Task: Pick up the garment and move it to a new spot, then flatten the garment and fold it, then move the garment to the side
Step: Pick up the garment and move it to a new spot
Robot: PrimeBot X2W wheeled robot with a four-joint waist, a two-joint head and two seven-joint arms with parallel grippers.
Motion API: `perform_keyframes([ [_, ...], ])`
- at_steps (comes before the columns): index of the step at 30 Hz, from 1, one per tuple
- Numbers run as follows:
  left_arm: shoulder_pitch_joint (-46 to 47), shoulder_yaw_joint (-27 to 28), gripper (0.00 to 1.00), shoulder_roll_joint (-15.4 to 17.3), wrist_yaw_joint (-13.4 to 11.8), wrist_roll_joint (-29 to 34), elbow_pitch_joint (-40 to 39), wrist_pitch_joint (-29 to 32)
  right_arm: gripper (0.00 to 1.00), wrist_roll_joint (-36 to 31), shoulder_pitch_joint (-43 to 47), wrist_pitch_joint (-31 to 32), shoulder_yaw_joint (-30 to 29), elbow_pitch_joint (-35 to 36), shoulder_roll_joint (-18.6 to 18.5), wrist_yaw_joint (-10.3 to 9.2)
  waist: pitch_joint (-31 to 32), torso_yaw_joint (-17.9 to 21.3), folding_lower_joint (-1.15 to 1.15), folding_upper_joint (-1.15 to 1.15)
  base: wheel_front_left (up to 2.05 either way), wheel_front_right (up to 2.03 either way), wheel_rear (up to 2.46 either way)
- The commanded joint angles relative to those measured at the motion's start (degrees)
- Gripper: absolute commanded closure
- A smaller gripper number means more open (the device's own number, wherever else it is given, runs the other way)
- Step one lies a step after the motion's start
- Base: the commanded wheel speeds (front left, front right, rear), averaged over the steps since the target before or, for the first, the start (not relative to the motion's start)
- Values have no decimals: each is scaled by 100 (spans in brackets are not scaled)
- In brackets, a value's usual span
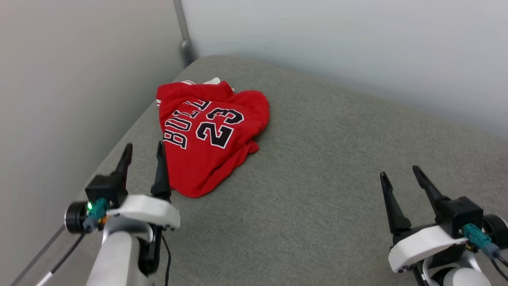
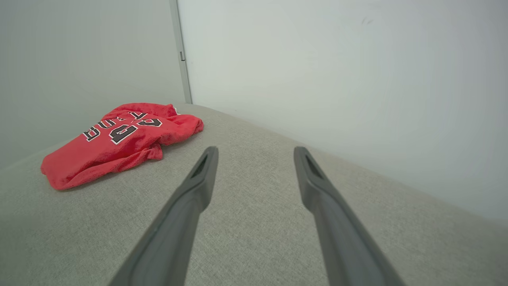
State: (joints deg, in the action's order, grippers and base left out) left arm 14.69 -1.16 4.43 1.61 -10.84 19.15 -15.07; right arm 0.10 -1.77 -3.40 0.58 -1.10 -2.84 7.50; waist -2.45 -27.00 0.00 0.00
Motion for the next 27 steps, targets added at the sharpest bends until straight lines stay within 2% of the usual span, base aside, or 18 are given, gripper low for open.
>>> perform_keyframes([
  [1,298,17,0,20,45,-34,24,-9,0,-83,-123,41,-3,91,-9,-2,-228,206,0,0,0,0,0],
  [8,1743,155,0,384,218,-250,269,512,0,-341,-513,254,79,431,-8,-2,-1058,939,0,0,0,0,0],
  [13,2564,307,0,876,358,-492,431,1218,0,-435,-817,256,96,566,-8,-2,-1717,1538,0,0,0,0,0],
  [22,3192,408,0,1855,535,-1114,1419,3495,0,-299,-1219,41,173,393,-6,-2,-2502,2242,0,0,0,0,0],
  [27,3124,445,0,2192,569,-1491,2021,4522,0,-197,-1394,-131,235,251,-5,-2,-2689,2484,0,0,0,0,0],
])
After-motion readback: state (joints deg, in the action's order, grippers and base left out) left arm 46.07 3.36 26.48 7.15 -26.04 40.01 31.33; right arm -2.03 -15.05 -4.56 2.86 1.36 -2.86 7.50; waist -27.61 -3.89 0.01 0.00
